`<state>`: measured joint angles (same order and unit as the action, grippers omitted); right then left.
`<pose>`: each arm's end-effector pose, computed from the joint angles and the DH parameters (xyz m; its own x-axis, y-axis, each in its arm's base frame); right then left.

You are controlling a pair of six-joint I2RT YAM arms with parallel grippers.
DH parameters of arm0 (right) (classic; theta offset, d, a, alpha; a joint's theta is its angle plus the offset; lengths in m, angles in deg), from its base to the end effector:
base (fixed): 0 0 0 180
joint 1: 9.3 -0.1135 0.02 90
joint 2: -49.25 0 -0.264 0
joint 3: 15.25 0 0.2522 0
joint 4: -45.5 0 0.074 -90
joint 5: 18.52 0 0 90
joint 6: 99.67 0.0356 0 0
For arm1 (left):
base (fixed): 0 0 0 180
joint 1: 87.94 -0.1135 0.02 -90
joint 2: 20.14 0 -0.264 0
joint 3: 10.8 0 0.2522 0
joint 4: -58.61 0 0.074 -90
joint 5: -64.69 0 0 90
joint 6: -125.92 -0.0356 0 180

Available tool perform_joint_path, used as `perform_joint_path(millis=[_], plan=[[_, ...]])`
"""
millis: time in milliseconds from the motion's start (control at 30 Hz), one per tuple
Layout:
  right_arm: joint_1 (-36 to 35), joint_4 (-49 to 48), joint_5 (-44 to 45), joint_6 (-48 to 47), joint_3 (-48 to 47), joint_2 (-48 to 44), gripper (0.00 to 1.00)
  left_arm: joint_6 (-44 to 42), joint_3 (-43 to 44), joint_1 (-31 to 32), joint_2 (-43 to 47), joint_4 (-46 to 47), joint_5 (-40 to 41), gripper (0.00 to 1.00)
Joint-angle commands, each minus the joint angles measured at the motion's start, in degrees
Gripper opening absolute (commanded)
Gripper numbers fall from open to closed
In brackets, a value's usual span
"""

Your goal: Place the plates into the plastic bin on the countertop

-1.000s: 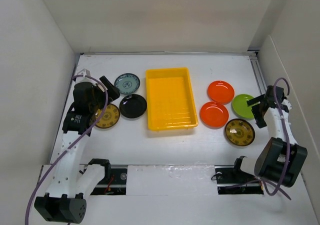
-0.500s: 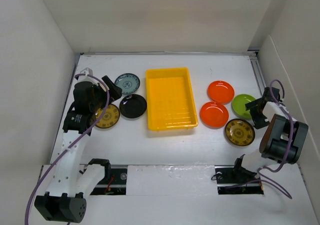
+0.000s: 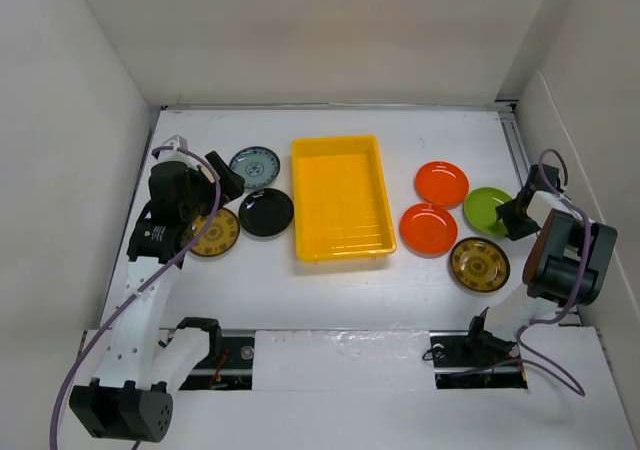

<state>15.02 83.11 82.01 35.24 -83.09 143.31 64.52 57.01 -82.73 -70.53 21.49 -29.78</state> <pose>0.2826 -0.1348 0.1676 -0.2415 0.8708 -0.4281 0.9162 0.3500 0.1952 0.1943 -0.0205 0.3555 -0.3731 -0.4452 -0.8140 -0.0171 0.8805 -0.4737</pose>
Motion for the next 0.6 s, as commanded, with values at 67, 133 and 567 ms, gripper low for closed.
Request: perform_joint_path(millis=[67, 133, 567], plan=[[0.3, -1.9, 0.3, -1.1, -2.6, 0.8, 0.5, -1.0, 0.5, 0.1, -0.6, 1.4, 0.1, 1.0], [0.3, -1.4, -0.3, -1.7, -3.1, 1.5, 0.35, -1.0, 0.5, 0.1, -0.6, 1.4, 0.1, 1.0], [0.3, 0.5, 1.0, -0.3, -4.3, -1.3, 0.0, -1.0, 0.5, 0.1, -0.6, 0.9, 0.6, 1.0]])
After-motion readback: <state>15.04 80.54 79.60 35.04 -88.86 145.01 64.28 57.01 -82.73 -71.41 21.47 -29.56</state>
